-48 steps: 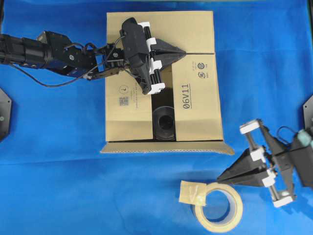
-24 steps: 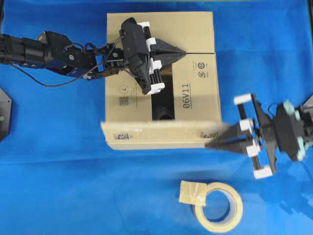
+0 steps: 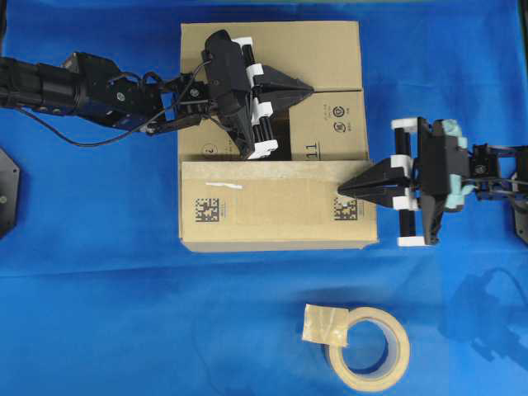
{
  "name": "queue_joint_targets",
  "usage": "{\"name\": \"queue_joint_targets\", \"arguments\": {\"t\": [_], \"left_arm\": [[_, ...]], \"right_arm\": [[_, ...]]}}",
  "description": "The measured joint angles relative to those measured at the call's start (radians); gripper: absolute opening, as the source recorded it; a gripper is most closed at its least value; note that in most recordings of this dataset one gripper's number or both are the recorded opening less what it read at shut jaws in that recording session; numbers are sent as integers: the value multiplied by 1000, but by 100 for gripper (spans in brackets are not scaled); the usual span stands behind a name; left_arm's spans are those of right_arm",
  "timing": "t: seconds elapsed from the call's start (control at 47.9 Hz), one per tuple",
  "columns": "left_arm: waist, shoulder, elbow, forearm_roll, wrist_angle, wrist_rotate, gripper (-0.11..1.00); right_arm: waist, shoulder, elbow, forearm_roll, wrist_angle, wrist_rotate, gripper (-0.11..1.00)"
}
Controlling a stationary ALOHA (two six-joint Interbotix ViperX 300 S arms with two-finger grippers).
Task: Close the cardboard box.
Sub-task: 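Swing the right gripper down and fold the front flap up over the box, then lift the left gripper to the back of the box behind the rear flap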
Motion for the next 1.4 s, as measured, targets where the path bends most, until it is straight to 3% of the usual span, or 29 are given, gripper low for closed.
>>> {"name": "queue_joint_targets", "arguments": {"t": [0.209, 0.522, 0.982, 1.212, 1.4], "left_arm": [[0, 0, 0, 2, 2, -3, 0], [-3, -17, 5, -2, 29, -17, 0], [9, -250, -11, -6, 275, -9, 0], [115, -287, -80, -6, 426, -15, 0], [195, -244, -198, -6, 635, -9, 0]], "right_arm": [[-5, 38, 0, 48, -8, 3, 0], [-5, 41, -2, 55, -9, 3, 0], [-5, 44, -2, 55, -12, 2, 0], [-5, 44, -2, 55, -17, 2, 0], [-5, 46, -3, 55, -21, 2, 0]]}}
